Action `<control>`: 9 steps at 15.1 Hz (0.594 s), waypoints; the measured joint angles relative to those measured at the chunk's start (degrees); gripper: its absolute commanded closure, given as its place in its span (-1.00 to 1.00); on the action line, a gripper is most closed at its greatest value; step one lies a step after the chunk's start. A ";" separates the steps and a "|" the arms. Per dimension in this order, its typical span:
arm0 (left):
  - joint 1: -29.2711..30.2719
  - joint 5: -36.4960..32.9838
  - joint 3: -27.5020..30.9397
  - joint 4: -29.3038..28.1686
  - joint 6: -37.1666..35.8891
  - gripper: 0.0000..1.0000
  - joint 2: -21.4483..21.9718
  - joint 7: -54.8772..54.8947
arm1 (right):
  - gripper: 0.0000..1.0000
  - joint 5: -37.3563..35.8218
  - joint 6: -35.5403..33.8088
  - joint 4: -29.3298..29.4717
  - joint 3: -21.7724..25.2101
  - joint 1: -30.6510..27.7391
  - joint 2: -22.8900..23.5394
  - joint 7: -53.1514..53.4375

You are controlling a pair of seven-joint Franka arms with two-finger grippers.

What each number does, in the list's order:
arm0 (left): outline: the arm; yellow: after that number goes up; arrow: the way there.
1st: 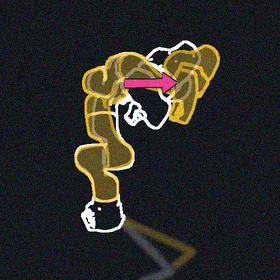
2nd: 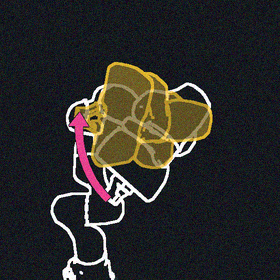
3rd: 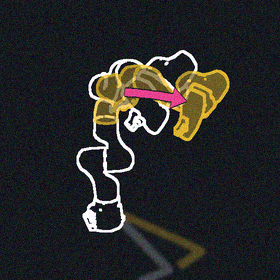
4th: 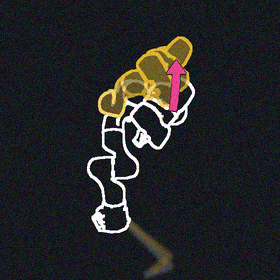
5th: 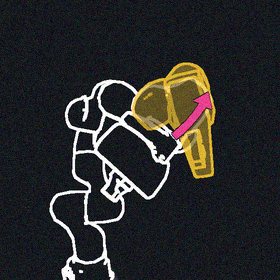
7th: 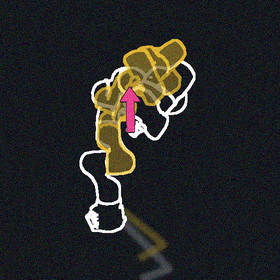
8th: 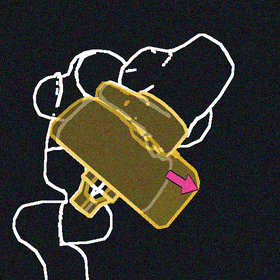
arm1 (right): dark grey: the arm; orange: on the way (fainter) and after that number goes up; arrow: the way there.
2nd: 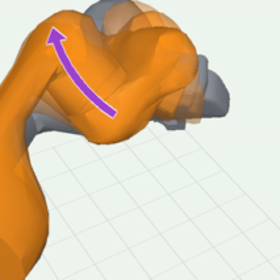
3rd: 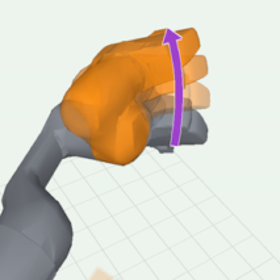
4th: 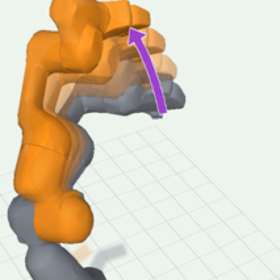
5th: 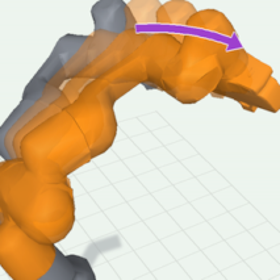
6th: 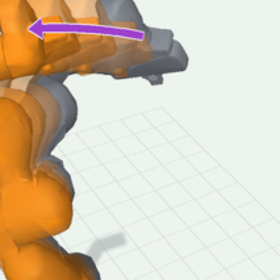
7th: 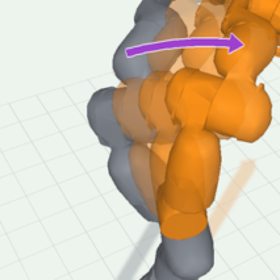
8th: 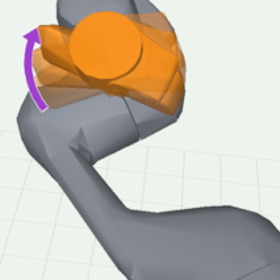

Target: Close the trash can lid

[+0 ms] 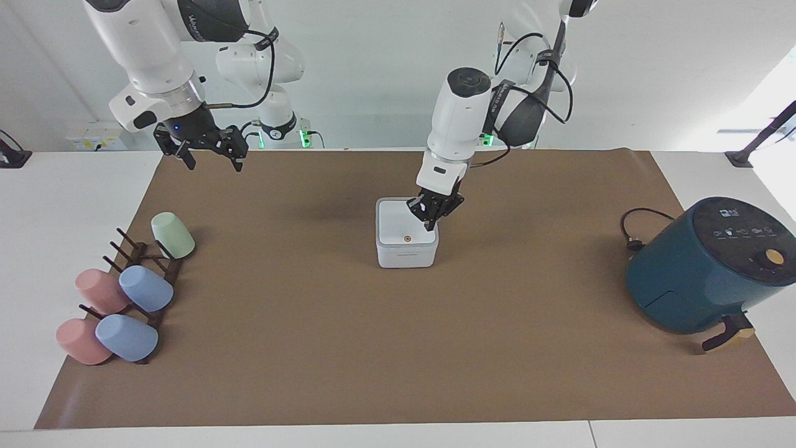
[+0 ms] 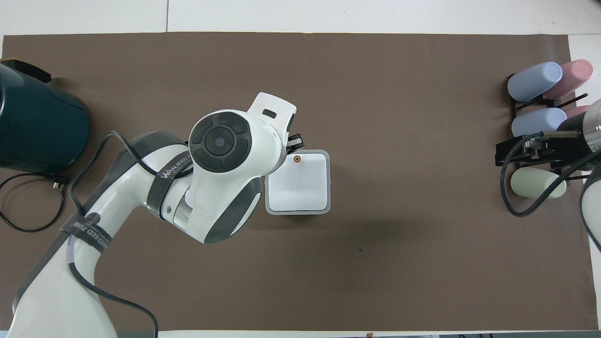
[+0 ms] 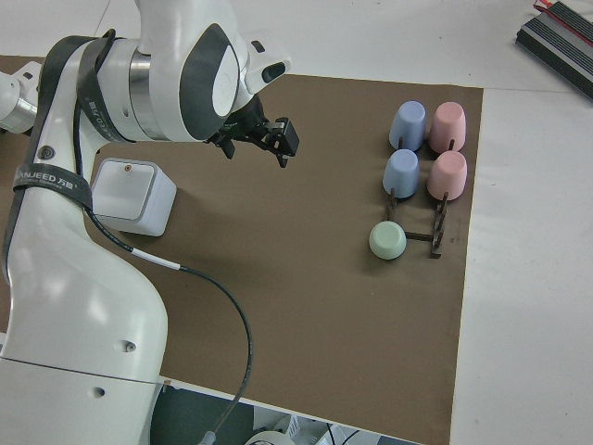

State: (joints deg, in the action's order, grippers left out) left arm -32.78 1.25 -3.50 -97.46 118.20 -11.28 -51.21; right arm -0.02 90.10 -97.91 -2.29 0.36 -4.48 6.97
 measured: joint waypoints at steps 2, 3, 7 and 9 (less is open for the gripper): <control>2.67 0.00 0.10 0.67 -4.63 -1.00 2.10 4.19 | -1.00 0.00 0.00 0.00 0.00 0.00 0.00 0.00; 4.91 0.01 0.18 0.71 -7.15 -1.00 3.51 7.92 | -1.00 0.00 0.00 0.00 0.00 0.00 0.00 0.00; 18.33 0.07 0.60 0.80 -16.85 -1.00 9.34 29.08 | -1.00 0.00 0.00 0.00 0.00 0.00 0.00 0.00; 24.02 0.11 0.73 0.80 -19.99 -1.00 11.43 38.27 | -1.00 0.00 0.00 0.00 0.00 0.00 0.00 0.00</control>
State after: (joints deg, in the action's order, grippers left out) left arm -8.76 1.36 -2.78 -96.66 98.21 0.15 -12.94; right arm -0.02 90.10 -97.91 -2.29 0.36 -4.48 6.97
